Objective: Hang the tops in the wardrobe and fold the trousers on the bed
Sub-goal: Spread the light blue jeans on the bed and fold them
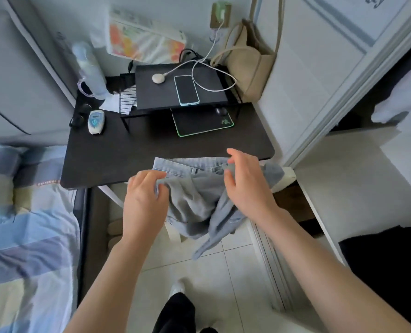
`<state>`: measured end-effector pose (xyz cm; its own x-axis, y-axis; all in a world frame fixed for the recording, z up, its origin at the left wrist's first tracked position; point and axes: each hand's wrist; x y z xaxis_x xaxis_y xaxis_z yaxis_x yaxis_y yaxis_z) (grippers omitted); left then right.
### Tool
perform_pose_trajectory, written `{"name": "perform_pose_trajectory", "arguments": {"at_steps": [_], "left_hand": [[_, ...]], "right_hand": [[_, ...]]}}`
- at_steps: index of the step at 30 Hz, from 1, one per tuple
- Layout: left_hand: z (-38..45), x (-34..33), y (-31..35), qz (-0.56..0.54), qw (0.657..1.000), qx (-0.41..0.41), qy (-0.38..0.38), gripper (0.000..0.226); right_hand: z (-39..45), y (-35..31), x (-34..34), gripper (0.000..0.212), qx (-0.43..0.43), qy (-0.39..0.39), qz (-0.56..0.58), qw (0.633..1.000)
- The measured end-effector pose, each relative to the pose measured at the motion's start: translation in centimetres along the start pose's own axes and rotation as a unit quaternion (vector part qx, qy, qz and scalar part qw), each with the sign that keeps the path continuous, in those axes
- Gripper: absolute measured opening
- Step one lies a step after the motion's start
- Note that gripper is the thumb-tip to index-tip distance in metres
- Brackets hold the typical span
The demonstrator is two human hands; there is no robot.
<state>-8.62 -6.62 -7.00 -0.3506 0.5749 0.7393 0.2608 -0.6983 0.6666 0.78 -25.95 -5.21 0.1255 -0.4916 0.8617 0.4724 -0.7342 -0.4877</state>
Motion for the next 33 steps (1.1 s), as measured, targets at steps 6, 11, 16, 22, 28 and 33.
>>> {"name": "perform_pose_trajectory", "arguments": {"at_steps": [6,11,16,22,28,33], "left_hand": [[6.0,-0.9,-2.7,0.262,0.901,0.040,-0.343,0.067],[12.1,-2.6,-4.2,0.075,0.863,0.162,-0.473,0.049],[16.6,-7.6,-9.3,0.170,0.870,0.119,-0.448,0.080],[19.8,-11.2,-12.9,0.277,0.875,0.055,-0.394,0.077],[20.4,-12.5,-16.4,0.285,0.900,-0.048,-0.326,0.032],[20.8,-10.0,-15.4,-0.095,0.948,0.072,-0.294,0.023]], "right_hand": [[7.4,2.9,-1.2,0.043,-0.155,-0.152,-0.114,0.969],[11.9,6.0,-2.0,0.057,-0.323,-0.360,-0.115,0.868],[14.7,8.5,-4.2,0.048,-0.316,-0.449,-0.097,0.830],[18.2,12.3,-6.5,0.077,-0.315,-0.518,-0.135,0.784],[20.2,15.6,-9.8,0.093,-0.327,-0.487,-0.126,0.800],[19.5,15.8,-11.9,0.073,-0.278,-0.501,-0.187,0.798]]}}
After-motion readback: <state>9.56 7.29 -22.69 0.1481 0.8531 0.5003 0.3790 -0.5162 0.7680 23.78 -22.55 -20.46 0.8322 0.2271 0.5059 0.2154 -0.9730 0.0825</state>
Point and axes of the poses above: each hand's wrist, its own z-axis towards the middle knuckle, its own x-axis out of the back of the hand, y = z × x, and after that the axes turned 6 degrees about -y, right-handed
